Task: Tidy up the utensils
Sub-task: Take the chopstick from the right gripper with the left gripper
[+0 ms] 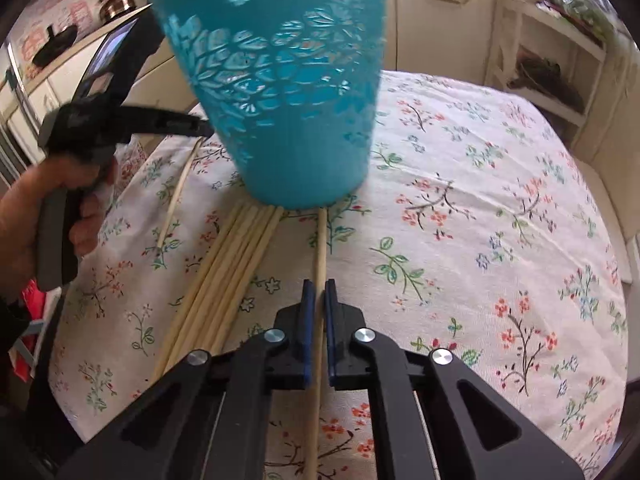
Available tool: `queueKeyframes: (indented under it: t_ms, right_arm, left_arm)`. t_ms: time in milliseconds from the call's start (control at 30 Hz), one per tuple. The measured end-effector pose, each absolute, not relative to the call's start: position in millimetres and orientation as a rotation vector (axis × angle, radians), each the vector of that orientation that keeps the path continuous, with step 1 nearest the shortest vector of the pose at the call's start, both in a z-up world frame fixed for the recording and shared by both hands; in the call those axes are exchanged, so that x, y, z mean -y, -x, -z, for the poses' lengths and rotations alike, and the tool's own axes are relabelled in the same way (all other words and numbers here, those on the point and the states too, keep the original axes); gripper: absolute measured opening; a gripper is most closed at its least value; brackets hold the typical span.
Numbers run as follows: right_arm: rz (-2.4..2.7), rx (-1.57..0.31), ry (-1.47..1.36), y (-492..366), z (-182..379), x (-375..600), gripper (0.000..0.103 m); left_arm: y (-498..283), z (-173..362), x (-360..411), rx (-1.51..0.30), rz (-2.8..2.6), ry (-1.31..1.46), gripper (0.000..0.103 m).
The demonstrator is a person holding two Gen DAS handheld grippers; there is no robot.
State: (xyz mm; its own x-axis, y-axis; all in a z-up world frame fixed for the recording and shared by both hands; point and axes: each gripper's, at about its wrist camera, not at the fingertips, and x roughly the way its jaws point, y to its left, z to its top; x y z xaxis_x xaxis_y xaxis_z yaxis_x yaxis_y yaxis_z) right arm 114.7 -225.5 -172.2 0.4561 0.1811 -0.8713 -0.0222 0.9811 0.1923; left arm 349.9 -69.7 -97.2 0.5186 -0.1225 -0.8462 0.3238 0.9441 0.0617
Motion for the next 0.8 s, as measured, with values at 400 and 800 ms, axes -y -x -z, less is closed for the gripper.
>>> queueKeyframes:
  t_ms: [400, 800]
  right_arm:
    - [-0.122, -1.109, -0.310, -99.7, 172.5, 243.0, 0.006]
    - [-0.097, -1.057, -0.118, -105.3, 173.2, 222.2, 0.008]
  left_arm:
    - [-292.0, 94.5, 51.6, -1.042, 0.476, -0.297, 0.009]
    - [-303.5, 97.7, 79.5, -1.031, 0.363, -0.356, 0.005]
